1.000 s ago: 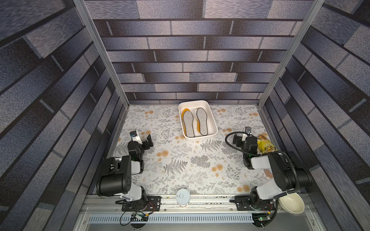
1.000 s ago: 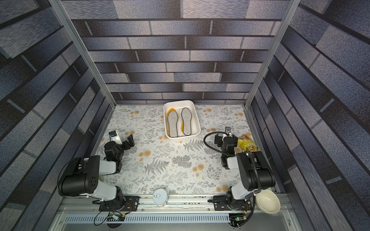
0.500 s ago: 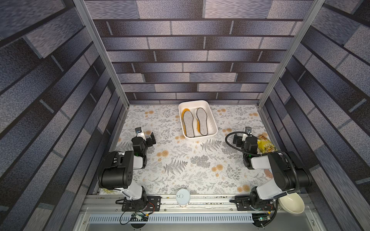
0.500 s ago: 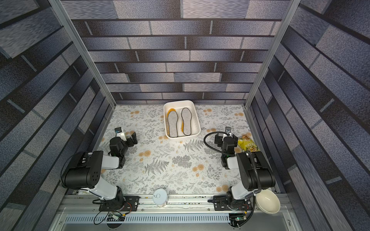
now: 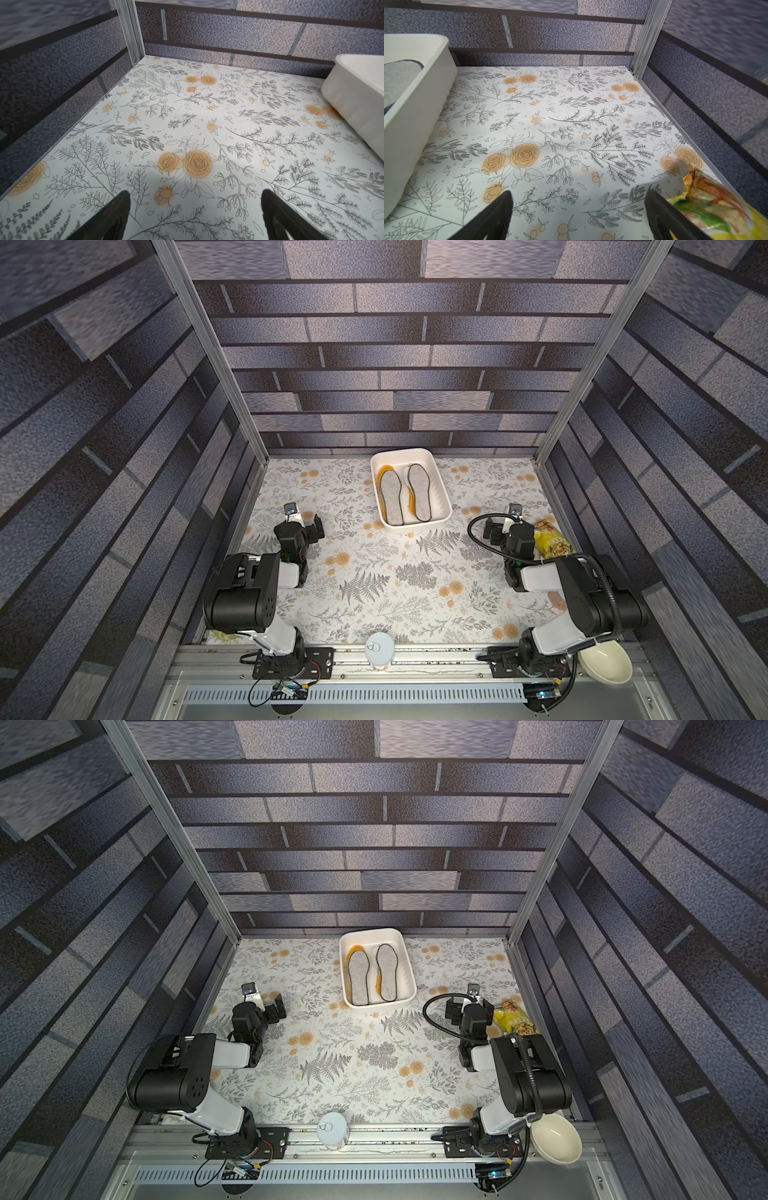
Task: Put the insoles into the storage box
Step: Reset both arms
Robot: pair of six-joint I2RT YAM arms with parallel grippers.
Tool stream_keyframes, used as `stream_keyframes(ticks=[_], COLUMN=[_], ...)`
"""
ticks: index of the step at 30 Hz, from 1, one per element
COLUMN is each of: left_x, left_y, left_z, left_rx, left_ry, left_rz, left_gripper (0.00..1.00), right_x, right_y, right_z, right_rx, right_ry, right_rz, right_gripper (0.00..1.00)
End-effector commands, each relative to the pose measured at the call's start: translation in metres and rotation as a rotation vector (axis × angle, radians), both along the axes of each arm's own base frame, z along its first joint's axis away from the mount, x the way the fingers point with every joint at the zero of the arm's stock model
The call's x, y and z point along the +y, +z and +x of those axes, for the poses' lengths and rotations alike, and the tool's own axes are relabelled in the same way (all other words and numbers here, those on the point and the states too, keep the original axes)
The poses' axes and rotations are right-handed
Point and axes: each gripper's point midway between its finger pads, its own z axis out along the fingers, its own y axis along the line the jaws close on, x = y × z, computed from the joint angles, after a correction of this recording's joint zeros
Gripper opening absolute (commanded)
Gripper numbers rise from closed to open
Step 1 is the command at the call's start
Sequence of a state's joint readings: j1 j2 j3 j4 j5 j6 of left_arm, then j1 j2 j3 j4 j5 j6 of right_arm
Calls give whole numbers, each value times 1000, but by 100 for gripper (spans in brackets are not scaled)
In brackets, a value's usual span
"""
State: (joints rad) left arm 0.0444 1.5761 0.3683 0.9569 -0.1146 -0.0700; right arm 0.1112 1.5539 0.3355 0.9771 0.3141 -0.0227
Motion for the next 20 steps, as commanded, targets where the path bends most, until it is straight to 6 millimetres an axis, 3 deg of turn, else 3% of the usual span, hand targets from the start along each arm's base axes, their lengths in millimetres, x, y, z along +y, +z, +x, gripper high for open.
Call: stream_keyframes(ticks=[1, 20], left_x=[3, 5], left_y=[4, 3], left_z=[3, 5], left_rx=[3, 18], left_ry=[11, 14], left_rz=[30, 18], left_gripper=[100, 100], right_x=[-2, -2], right_y=[6, 5], right_z=[1, 1], right_rx=[-30, -26], right_ry=[-18, -20], right_rz=[10, 11], right_gripper=[100, 100])
